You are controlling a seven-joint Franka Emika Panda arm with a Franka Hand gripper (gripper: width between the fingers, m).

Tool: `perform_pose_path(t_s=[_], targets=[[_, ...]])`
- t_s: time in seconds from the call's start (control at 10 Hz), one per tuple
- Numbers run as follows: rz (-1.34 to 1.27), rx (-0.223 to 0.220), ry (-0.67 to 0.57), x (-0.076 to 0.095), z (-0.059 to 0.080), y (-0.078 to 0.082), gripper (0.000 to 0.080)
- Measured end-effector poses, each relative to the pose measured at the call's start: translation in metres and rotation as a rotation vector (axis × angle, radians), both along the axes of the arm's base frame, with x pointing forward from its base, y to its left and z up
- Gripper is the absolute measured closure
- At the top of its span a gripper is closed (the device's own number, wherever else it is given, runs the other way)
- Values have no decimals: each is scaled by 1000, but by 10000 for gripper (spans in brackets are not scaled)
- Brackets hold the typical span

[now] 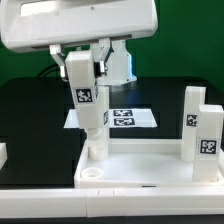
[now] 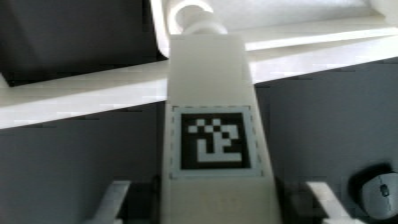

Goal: Assemble desk

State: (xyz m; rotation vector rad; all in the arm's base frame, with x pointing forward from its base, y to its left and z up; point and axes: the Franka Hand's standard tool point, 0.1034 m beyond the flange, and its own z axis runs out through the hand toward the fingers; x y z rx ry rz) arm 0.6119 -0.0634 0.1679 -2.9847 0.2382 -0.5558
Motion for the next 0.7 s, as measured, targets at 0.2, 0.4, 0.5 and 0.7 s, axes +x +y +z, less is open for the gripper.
perform_pose_path(t_s=[0.2,0.4,0.5,0.7], targets=[[18,-113,-85,-1,-7,-12,515],[26,-168,-107,3,-22,-17,515],[23,-191,-117,3,-28,-19,515],[-5,-164,-107,3,-31,-12,515]])
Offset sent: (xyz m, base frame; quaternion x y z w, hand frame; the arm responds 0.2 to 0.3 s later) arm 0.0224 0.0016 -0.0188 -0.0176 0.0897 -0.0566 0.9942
